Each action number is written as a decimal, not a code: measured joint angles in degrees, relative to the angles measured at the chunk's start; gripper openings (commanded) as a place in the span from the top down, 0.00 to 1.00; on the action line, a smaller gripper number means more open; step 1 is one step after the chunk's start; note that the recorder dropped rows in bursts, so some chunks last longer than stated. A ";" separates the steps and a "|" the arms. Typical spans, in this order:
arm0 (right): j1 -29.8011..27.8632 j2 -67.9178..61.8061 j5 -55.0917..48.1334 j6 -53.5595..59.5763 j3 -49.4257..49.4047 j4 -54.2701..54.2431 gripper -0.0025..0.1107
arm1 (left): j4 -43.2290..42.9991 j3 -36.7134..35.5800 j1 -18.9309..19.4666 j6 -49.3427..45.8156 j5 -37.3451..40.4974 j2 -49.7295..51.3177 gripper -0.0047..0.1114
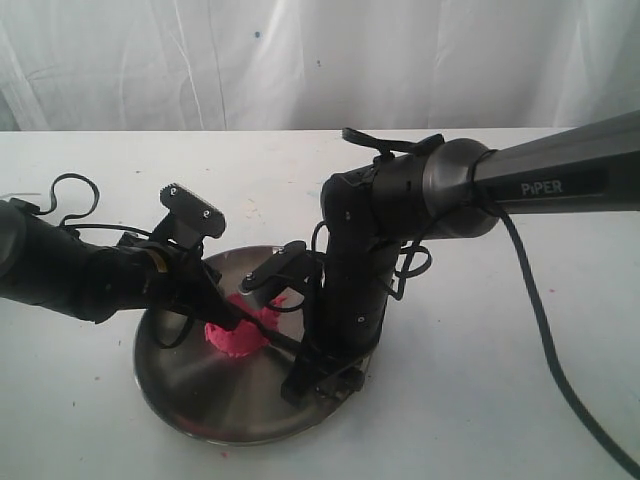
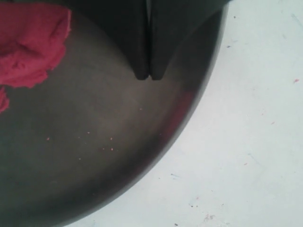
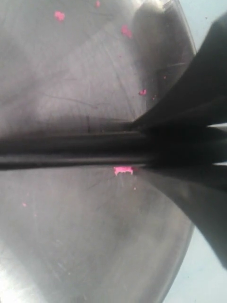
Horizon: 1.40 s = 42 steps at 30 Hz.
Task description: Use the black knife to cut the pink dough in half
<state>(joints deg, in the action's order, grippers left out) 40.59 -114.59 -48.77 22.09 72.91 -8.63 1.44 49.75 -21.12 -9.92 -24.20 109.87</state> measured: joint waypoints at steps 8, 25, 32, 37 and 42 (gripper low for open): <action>0.00 0.00 -0.24 0.00 0.00 -0.08 0.68 | 0.00 0.00 0.00 0.00 0.00 0.00 0.96; 0.00 0.00 0.46 0.00 0.00 0.05 0.67 | 0.00 0.00 0.00 0.00 0.00 0.00 0.96; 0.00 -0.04 1.37 -2.31 0.00 2.22 0.70 | 0.00 0.00 0.00 0.00 0.00 0.00 0.96; 0.00 -0.14 1.59 -2.63 0.00 2.53 0.70 | 0.00 0.00 0.00 0.00 0.00 0.00 0.96; 0.00 -0.14 1.83 -2.82 0.00 2.53 0.70 | 0.00 0.00 0.00 0.00 0.00 0.00 0.96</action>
<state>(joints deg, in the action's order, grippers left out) 40.59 -114.73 -46.94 19.26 72.91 -6.10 1.44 49.75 -21.12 -9.92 -24.20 109.87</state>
